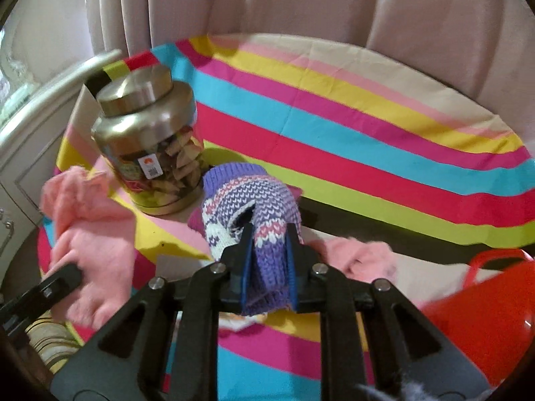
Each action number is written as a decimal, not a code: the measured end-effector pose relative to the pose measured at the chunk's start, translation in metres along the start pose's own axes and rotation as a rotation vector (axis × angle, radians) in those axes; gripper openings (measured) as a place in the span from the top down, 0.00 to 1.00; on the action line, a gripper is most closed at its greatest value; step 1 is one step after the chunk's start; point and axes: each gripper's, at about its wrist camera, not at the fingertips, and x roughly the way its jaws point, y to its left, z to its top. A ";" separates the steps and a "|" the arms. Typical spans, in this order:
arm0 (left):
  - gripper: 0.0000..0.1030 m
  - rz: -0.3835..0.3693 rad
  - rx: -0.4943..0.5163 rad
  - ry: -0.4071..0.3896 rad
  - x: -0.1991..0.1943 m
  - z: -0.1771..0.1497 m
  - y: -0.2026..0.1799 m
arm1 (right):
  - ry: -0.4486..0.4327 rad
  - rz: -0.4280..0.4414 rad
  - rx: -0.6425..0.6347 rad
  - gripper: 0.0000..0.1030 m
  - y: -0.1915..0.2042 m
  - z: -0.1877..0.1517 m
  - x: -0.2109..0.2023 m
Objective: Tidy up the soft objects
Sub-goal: 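Close the right tool on the purple knit hat and lift it, then carry the towel and knit hat to the box and open both tools inside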
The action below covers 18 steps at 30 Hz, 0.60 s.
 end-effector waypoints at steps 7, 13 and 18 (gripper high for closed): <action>0.87 -0.032 0.035 -0.006 -0.004 -0.002 -0.007 | -0.049 -0.058 0.052 0.80 -0.038 -0.035 -0.081; 0.87 -0.069 0.073 0.010 -0.003 -0.007 -0.018 | -0.041 -0.155 0.163 0.80 -0.095 -0.098 -0.155; 0.87 -0.121 0.140 0.044 -0.005 -0.015 -0.037 | 0.002 -0.231 0.251 0.80 -0.133 -0.157 -0.198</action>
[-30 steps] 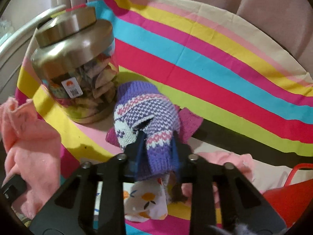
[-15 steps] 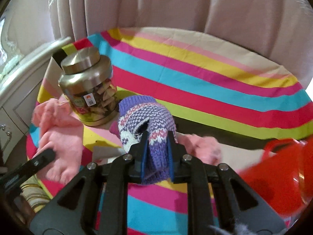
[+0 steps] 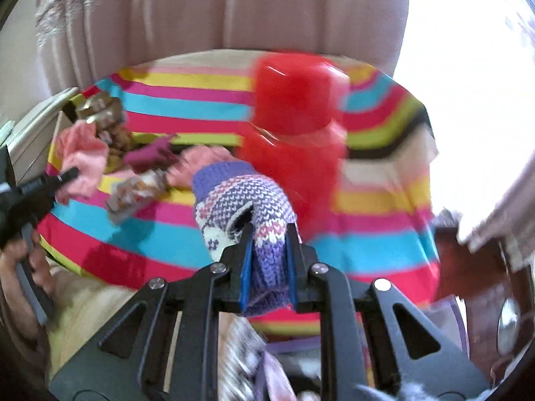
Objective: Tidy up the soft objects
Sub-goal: 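Carry the towel and knit hat to the box and open both tools inside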
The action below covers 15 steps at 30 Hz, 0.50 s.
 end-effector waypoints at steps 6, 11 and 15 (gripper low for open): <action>0.87 -0.137 0.123 0.131 0.007 -0.024 -0.055 | 0.071 -0.076 0.091 0.80 -0.055 -0.053 -0.026; 0.87 -0.270 0.241 0.275 0.013 -0.056 -0.108 | 0.140 -0.122 0.149 0.80 -0.088 -0.098 -0.038; 0.87 -0.357 0.340 0.386 0.013 -0.087 -0.147 | 0.177 -0.144 0.212 0.80 -0.111 -0.124 -0.041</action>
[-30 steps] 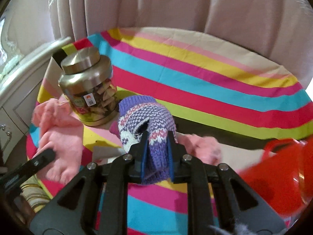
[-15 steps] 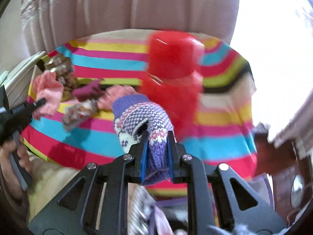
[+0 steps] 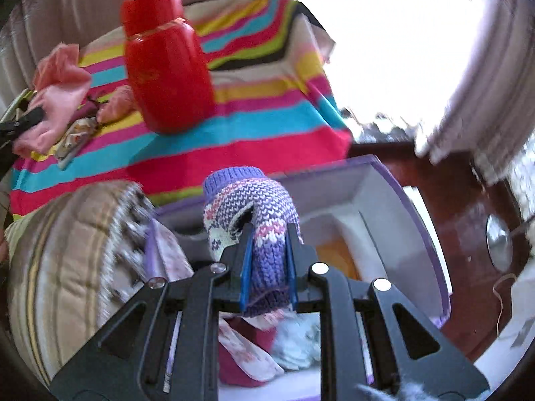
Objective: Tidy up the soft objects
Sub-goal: 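Carry the towel and knit hat to the box and open both tools inside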
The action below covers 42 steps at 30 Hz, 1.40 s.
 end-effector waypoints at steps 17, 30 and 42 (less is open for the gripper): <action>0.74 -0.175 0.206 0.395 0.076 -0.063 -0.096 | 0.146 -0.002 0.128 0.65 -0.054 -0.049 0.026; 0.51 -0.112 0.192 0.458 0.090 -0.070 -0.090 | 0.134 -0.015 0.136 0.30 -0.060 -0.045 0.021; 0.51 -0.072 0.167 0.366 0.076 -0.048 -0.072 | 0.108 0.029 0.078 0.30 -0.027 -0.022 0.018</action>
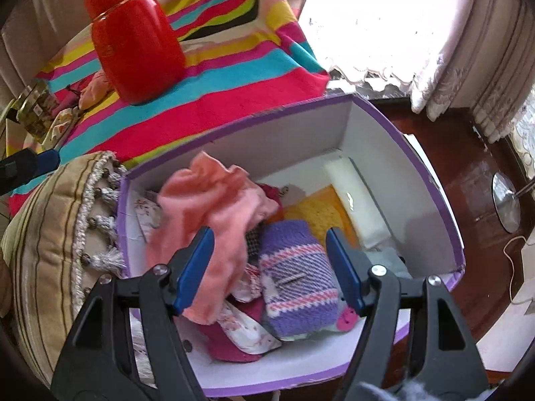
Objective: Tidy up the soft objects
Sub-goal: 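Carry the towel and knit hat to the box and open both tools inside, then move both open tools back over the items on the striped sheet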
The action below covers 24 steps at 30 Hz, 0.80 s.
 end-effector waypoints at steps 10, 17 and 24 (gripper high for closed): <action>0.51 0.076 -0.072 -0.116 -0.039 0.019 0.048 | -0.037 0.045 -0.079 0.30 0.055 0.029 -0.005; 0.51 0.140 -0.171 -0.228 -0.081 0.027 0.100 | -0.053 0.097 -0.147 0.30 0.104 0.049 -0.002; 0.51 0.207 -0.288 -0.339 -0.126 0.026 0.157 | -0.066 0.149 -0.232 0.30 0.160 0.064 0.004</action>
